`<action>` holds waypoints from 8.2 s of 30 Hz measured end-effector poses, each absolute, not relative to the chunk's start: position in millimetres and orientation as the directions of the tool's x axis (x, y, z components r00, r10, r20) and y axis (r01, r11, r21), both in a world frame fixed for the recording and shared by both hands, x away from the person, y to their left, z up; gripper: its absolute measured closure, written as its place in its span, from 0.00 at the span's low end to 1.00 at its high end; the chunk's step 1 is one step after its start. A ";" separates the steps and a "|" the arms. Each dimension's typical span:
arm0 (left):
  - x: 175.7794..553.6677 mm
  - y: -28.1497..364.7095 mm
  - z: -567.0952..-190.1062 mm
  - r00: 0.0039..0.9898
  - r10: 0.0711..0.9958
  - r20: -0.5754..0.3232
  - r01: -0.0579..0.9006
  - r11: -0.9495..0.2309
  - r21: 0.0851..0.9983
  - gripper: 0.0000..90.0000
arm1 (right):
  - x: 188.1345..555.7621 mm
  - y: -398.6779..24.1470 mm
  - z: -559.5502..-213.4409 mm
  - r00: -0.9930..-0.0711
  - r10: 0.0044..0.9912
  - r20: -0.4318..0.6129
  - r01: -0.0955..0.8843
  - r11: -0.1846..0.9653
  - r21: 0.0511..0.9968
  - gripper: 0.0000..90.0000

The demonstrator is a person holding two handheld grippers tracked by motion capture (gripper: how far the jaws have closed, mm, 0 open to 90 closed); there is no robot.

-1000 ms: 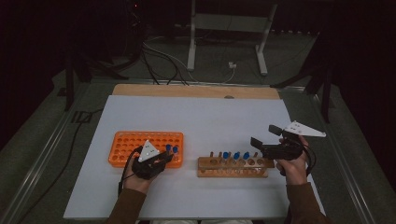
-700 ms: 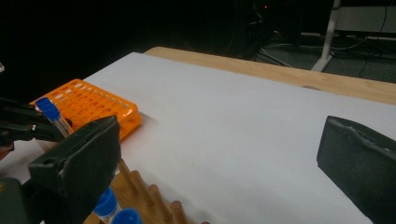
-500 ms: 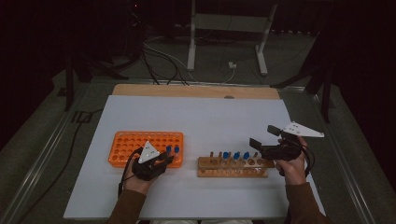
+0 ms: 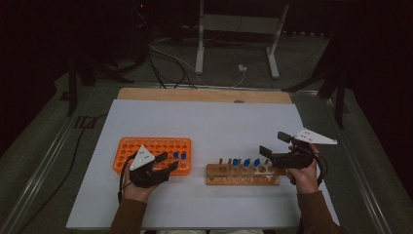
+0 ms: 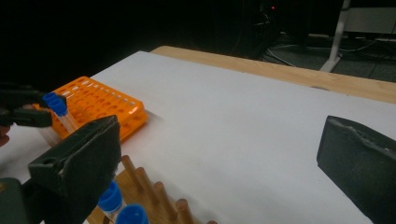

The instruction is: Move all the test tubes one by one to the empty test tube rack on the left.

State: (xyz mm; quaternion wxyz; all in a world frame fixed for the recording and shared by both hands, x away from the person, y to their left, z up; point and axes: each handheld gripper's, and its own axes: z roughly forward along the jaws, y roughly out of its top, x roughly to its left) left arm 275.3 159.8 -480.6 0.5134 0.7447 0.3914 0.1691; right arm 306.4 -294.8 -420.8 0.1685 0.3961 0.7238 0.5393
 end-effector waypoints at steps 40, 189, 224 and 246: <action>271.3 197.8 -466.3 0.470 0.868 -0.158 0.366 -0.028 0.930 0.01 | 292.0 -283.9 -440.8 -0.754 0.644 0.131 0.390 0.279 0.877 0.15; 308.9 86.8 -420.3 0.641 0.762 -0.096 0.292 -0.126 0.948 0.01 | 347.4 -192.7 -384.1 -0.770 0.619 0.151 0.389 0.269 0.881 0.85; 318.0 29.9 -427.8 0.692 0.722 -0.035 0.301 -0.244 0.922 0.87 | 349.0 -163.5 -383.6 -0.803 0.575 0.154 0.386 0.307 0.870 0.74; 320.9 61.2 -424.4 0.663 0.741 -0.107 0.344 -0.175 0.923 0.87 | 348.8 -198.0 -389.6 -0.720 0.681 0.131 0.404 0.259 0.877 0.02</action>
